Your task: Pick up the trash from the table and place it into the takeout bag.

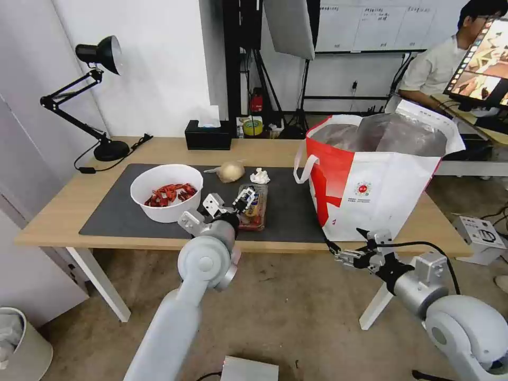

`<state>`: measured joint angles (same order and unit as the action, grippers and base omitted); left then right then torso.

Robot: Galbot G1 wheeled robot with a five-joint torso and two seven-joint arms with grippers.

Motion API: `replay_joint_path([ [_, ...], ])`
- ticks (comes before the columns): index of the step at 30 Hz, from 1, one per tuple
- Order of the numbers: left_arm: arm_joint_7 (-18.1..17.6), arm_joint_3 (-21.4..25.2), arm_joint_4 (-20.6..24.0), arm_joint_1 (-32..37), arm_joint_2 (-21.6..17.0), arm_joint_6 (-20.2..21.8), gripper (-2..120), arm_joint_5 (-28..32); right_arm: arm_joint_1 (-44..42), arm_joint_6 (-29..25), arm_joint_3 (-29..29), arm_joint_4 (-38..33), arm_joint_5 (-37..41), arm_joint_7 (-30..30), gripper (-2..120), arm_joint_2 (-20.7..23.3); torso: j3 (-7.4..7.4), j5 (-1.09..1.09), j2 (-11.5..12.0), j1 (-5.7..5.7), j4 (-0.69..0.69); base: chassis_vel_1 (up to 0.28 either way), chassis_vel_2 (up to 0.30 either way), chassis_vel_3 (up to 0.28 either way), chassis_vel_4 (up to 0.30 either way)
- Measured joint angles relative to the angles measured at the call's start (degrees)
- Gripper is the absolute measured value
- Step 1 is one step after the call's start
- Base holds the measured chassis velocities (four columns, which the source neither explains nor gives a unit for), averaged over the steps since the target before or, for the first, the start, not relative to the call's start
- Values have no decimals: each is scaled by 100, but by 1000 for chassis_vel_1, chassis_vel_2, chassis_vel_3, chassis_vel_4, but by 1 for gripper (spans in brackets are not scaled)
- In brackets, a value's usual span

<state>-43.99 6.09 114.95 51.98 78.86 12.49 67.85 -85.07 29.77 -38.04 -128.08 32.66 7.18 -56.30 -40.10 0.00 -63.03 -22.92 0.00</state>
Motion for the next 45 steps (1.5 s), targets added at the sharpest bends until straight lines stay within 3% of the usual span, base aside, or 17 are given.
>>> replay_joint_path([
  [4, 235, -46, 60, 25, -195, 40, 92, -267, -2, 0, 0, -23, 0, 0, 100, -9, 0, 0, 0, 0, 0, 0, 0, 0, 0],
  [7, 964, -173, 31, 87, -599, 127, 75, -1279, 4, 0, 9, -41, 1, -1, 100, -5, 0, -1, 0, 0, 0, 0, 0, 0, 0],
  [8, 964, -173, 31, 87, -599, 127, 75, -1279, 4, 0, 9, -41, 1, -1, 100, -5, 0, -1, 0, 0, 0, 0, 0, 0, 0],
  [11, 1588, -377, -68, 71, -991, 151, 62, -2153, 35, -1, 14, -39, 14, -4, 100, 18, 0, -1, 0, 0, 1, 0, 0, 0, 0],
  [12, 1588, -377, -68, 71, -991, 151, 62, -2153, 35, -1, 14, -39, 14, -4, 100, 18, 0, -1, 0, 0, 1, 0, 0, 0, 0],
  [15, 2117, -647, -238, -71, -1404, 136, 47, -2848, 81, -9, 26, -20, 149, -20, 100, 25, 0, -1, 0, 0, 1, 0, 0, 0, 0],
  [16, 2117, -647, -238, -71, -1404, 136, 47, -2848, 81, -9, 26, -20, 149, -20, 100, 25, 0, -1, 0, 0, 1, 0, 0, 0, 0],
  [19, 2533, -935, -424, -277, -1757, 9, 31, -3272, 109, -10, 50, 6, 210, -25, 100, 11, 0, -1, 0, 0, 0, 0, 0, 0, 0],
  [23, 2792, -1222, -606, -512, -2021, -104, 17, -3413, 133, -16, 72, 40, 257, -27, 100, -18, 0, 0, 0, 0, 0, 0, 0, 0, 0],
  [25, 2847, -1275, -645, -565, -2055, -115, 14, -3414, 142, -17, 78, 48, 270, -27, 100, -26, 0, 0, 0, 0, 0, 0, 0, 0, 0],
  [28, 3013, -1400, -787, -699, -2117, -126, 0, -3386, 177, -18, 103, 75, 300, -28, 100, -41, 0, 0, 0, 0, 0, 0, 0, 0, 0],
  [45, 3685, -1705, -1183, -933, -2249, -108, 0, -3346, 406, -8, 304, 205, 1015, -117, 100, -31, 0, 0, 1, 0, 0, 0, 0, 0, 0],
])
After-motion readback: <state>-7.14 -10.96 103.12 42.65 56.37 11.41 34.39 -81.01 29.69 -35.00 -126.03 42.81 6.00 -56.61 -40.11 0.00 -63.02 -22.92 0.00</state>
